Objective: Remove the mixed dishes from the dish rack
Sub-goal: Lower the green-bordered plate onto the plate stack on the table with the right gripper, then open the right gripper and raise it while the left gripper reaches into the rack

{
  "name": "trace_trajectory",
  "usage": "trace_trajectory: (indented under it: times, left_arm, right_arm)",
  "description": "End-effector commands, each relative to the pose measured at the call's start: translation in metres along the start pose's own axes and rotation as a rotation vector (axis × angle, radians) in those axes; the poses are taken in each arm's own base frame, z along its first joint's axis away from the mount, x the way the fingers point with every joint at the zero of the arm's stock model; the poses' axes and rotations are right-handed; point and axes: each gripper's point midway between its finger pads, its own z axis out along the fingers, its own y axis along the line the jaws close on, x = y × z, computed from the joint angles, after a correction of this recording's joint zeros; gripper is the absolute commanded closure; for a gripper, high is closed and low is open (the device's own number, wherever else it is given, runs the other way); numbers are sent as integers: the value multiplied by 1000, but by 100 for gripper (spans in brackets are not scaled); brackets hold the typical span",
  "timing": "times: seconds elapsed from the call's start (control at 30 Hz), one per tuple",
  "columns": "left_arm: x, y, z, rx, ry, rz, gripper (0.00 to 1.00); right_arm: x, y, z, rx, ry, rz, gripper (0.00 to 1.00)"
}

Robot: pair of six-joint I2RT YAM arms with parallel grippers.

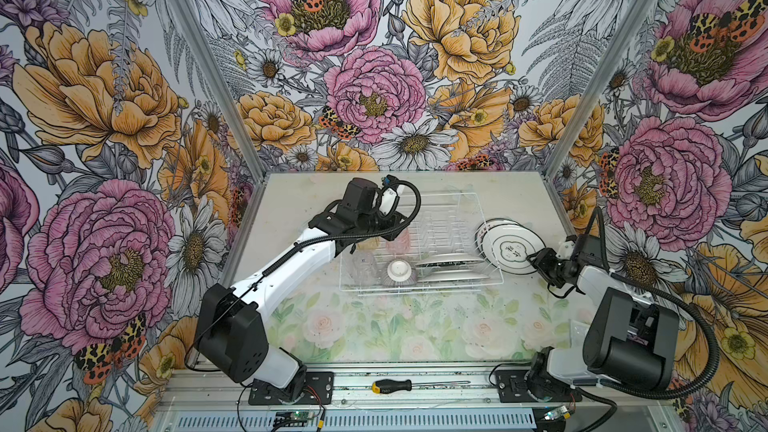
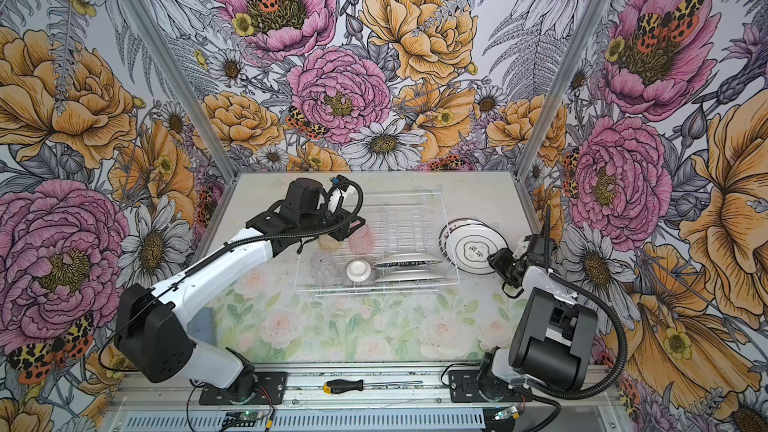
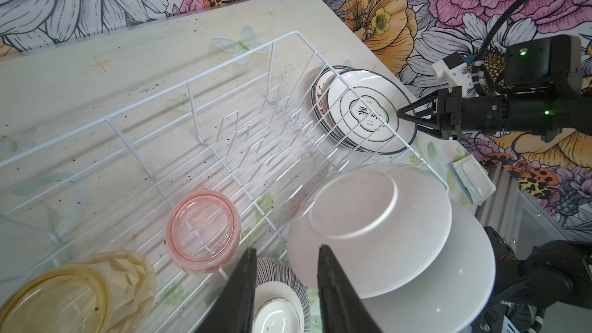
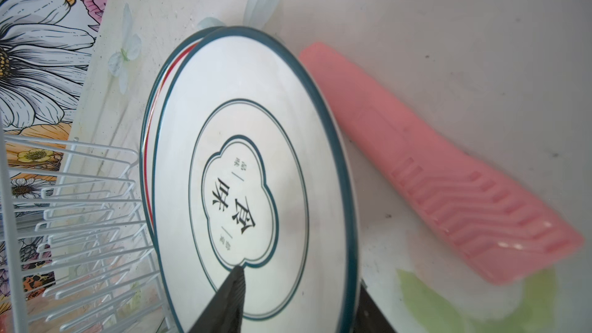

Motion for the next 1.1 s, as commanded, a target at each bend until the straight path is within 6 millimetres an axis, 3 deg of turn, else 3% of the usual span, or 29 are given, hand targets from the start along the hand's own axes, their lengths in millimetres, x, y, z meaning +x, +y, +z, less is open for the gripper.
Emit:
trace_trajectory:
  times: [0.0, 0.67, 0.8, 1.07]
  left_arm:
    - [-5, 0, -5, -2, -17, 19, 66]
    - [2, -4, -1, -3, 2, 44, 65]
    - [7, -20, 3, 7, 26, 121, 65]
    - [34, -89, 11, 30, 115, 520, 64]
  right_arm:
    - [-16, 9, -8, 11, -48, -53, 49]
    - [-22, 10, -29, 93, -96, -104, 40]
    - [-30, 23, -47, 78, -145, -128, 40]
    - [-23, 78, -75, 33, -169, -296, 41]
